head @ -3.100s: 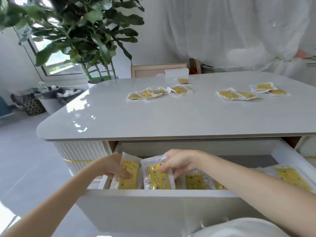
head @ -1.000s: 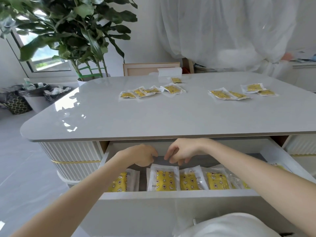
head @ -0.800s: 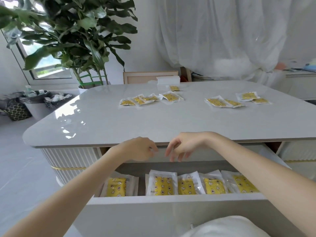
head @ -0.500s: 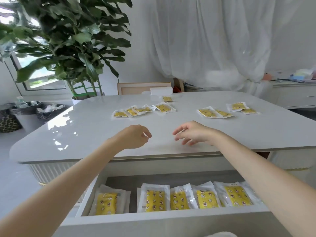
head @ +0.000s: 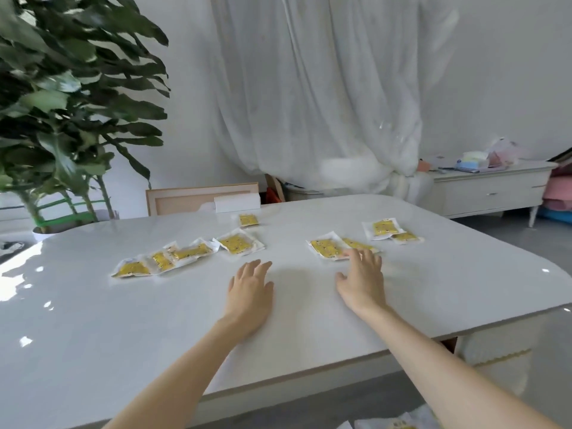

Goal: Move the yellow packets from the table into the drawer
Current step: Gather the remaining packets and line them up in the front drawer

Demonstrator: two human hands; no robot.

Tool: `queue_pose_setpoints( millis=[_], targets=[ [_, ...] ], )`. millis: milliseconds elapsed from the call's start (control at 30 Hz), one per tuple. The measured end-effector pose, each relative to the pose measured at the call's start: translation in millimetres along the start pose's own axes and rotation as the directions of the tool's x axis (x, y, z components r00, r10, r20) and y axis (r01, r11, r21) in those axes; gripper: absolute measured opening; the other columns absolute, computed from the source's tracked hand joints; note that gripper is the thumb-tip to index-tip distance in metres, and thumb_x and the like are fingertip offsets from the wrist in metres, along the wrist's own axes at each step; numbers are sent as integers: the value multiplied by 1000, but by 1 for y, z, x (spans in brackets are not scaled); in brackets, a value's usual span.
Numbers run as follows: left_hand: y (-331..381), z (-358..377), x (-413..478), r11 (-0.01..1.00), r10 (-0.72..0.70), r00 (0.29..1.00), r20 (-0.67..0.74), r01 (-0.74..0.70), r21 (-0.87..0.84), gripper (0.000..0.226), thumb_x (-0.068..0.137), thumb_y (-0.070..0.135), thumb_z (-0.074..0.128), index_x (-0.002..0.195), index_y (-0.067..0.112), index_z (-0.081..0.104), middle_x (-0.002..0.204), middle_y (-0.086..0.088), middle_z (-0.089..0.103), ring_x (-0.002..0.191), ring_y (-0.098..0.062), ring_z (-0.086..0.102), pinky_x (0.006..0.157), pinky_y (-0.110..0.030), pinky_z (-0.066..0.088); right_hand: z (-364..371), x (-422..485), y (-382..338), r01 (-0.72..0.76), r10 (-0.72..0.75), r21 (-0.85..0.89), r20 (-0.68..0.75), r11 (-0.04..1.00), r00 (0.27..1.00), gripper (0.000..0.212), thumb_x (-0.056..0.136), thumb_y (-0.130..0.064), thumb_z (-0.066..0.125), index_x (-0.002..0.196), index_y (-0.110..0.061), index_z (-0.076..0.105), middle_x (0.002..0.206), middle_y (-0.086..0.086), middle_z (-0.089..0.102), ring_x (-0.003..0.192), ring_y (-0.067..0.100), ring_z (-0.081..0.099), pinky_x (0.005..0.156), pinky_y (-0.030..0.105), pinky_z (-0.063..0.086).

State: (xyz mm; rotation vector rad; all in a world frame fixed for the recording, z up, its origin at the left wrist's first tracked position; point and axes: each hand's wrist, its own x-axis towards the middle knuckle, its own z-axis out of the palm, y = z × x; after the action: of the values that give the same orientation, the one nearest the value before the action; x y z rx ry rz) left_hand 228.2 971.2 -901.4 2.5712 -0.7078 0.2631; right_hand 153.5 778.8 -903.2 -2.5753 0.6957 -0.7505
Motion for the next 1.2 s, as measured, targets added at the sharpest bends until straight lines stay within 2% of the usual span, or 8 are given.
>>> queue_pose_setpoints(
  millis=[167,267,367,567,833,933,1033,1200],
  targets=[
    [6,24,49,996,68,988,-136,-59,69,48,98,23,40,145,24,31,155,1,22,144,-22,14,117,-40,13,15,40,17,209,-234,-221,-93,953,968,46,78,-23,63,123,-13,60,135,9,51,125,32,43,94,40,42],
    [-4,27,69,994,3,983,-186,17,107,48,96,24,41,144,25,33,157,-1,18,145,-28,7,116,-50,10,26,58,25,108,-88,-253,90,961,992,53,89,-54,44,138,-33,44,150,1,32,141,29,21,109,47,25],
    [-19,25,80,969,-219,965,-142,233,87,48,97,26,38,144,26,30,159,-5,5,144,-38,-5,114,-54,8,28,61,26,39,9,-234,199,971,980,57,87,-70,29,138,-45,37,152,-1,30,140,27,23,113,50,15],
    [-31,23,79,964,-224,973,-46,229,133,37,96,26,27,119,16,55,131,-12,50,124,-29,41,105,-37,28,9,36,7,117,-57,-248,235,962,970,57,87,-72,31,135,-45,44,145,0,38,135,29,25,112,44,23],
    [-30,17,69,979,-187,981,-55,191,76,41,97,28,32,132,15,49,139,-9,42,130,-28,36,107,-35,27,-13,16,-25,151,-124,-53,344,987,931,46,92,-65,32,98,-35,66,119,-4,57,125,21,40,98,40,34],
    [-31,16,70,981,-194,975,-111,195,-2,52,95,30,40,143,12,30,150,-8,24,140,-28,16,112,-40,25,-13,13,-28,161,-154,-27,175,987,973,51,94,-60,36,83,-24,71,94,-2,62,105,22,51,83,34,36],
    [-35,17,79,981,-192,980,-46,194,26,61,97,36,36,151,20,11,160,1,-1,146,-28,-8,117,-46,13,0,11,-27,204,-202,-61,38,977,979,38,90,-60,44,108,-35,65,114,-5,55,113,22,41,91,34,36],
    [-38,20,91,970,-189,981,45,179,167,55,96,44,27,147,24,26,157,4,19,145,-21,12,114,-47,12,20,18,-20,75,-25,-149,308,986,951,63,80,-80,33,135,-50,38,154,-5,25,136,35,23,112,55,14]
  ],
)
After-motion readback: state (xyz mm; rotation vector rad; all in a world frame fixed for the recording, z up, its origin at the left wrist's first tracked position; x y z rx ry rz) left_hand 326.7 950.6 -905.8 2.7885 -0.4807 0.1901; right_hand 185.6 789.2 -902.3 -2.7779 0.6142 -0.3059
